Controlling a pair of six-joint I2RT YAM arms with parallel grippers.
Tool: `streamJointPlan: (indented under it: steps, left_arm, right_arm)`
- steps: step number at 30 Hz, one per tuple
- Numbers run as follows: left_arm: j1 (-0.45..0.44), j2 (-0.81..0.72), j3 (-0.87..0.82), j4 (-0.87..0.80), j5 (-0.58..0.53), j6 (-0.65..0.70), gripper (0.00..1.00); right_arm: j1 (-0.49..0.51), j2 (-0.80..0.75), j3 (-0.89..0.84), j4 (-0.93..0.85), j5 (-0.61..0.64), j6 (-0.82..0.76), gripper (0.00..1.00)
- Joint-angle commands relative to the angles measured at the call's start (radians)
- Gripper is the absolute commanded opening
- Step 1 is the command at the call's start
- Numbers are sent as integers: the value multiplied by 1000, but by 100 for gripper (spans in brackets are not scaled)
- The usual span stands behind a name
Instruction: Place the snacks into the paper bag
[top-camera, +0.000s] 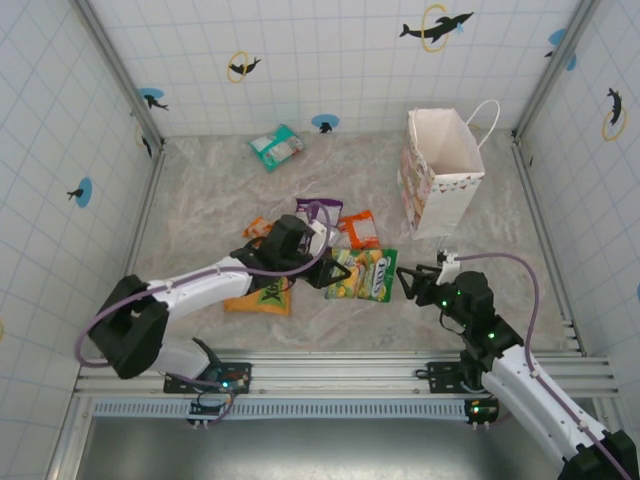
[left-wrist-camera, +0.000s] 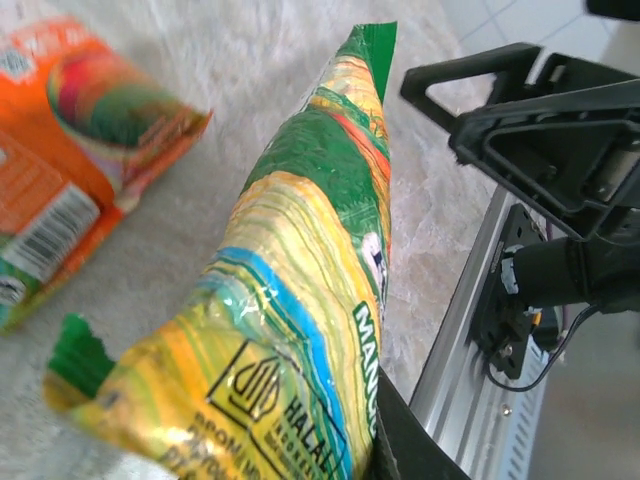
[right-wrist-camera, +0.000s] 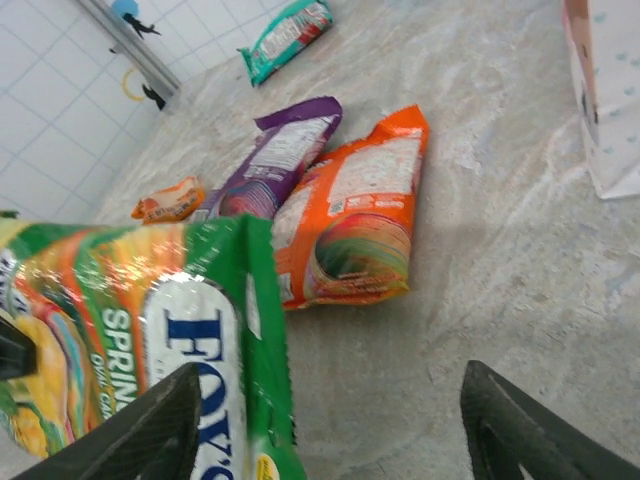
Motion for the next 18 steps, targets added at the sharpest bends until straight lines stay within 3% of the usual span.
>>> streamJointPlan:
  steps: [1, 5, 13, 18]
  left_arm:
    - [19, -77, -18, 3, 8, 200, 7]
    - [38, -124, -6, -7, 48, 281, 6]
    - [52, -168, -10, 4, 105, 394, 7]
    - [58, -182, -17, 57, 152, 420, 7]
  right_arm:
    - [-11, -1, 54, 121, -61, -80, 75]
    - [-20, 15, 70, 182, -130, -123, 81]
    - [-23, 99, 113, 250, -336, -195, 82]
    - [-23, 166, 152, 257, -401, -217, 83]
